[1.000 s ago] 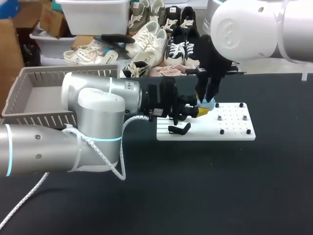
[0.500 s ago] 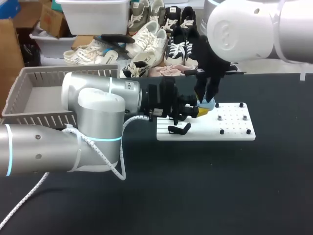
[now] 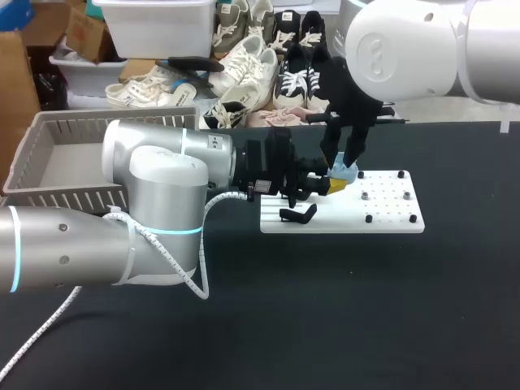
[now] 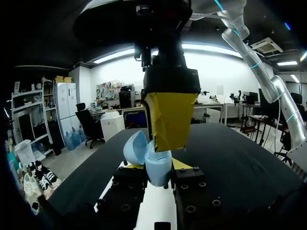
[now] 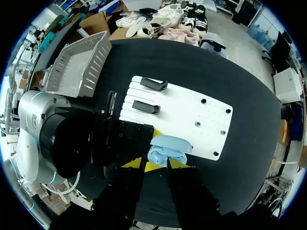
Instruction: Pick up each earbud case from the left stands, insert the matching earbuds, close the lid, and place the case in the box.
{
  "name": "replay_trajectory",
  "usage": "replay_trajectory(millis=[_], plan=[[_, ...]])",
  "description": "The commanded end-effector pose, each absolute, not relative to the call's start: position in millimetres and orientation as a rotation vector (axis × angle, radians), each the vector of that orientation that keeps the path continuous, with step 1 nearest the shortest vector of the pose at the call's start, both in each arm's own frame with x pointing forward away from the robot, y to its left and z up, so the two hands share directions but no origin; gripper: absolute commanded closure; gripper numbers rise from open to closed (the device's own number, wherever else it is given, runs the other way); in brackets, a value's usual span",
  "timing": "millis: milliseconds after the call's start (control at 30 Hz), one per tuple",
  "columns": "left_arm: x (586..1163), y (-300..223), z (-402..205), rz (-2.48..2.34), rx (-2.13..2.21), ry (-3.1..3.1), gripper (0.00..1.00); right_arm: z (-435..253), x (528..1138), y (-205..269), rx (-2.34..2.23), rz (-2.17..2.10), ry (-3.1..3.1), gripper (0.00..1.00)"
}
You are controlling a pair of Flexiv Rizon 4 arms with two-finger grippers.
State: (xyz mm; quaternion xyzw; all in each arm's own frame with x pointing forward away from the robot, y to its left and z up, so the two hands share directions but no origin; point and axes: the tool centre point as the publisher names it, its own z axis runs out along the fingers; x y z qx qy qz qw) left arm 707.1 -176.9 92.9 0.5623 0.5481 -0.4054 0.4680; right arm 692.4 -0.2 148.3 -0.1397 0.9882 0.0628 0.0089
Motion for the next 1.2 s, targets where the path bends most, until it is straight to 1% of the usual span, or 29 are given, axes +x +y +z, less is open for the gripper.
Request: replay_trajectory(millis=[33, 367, 700, 967, 1200], plan=[[707, -176, 92, -0.994, 1.377, 1.342, 1.00, 160, 687, -4, -0.423, 0.200, 3.052, 0.71], [707, -176, 92, -0.994, 1.377, 1.342, 1.00, 176, 719, -17, -0.342, 0.204, 3.004, 0.70], [707, -176, 92, -0.994, 1.377, 1.342, 1.00, 164, 752, -33, -0.252, 0.256, 3.022, 0.68], [707, -176, 92, -0.994, 1.377, 1.342, 1.00, 141, 758, -27, -0.273, 0.271, 3.077, 0.68], [707, -176, 92, -0.994, 1.377, 1.342, 1.00, 129, 747, -25, -0.271, 0.285, 3.104, 0.69]])
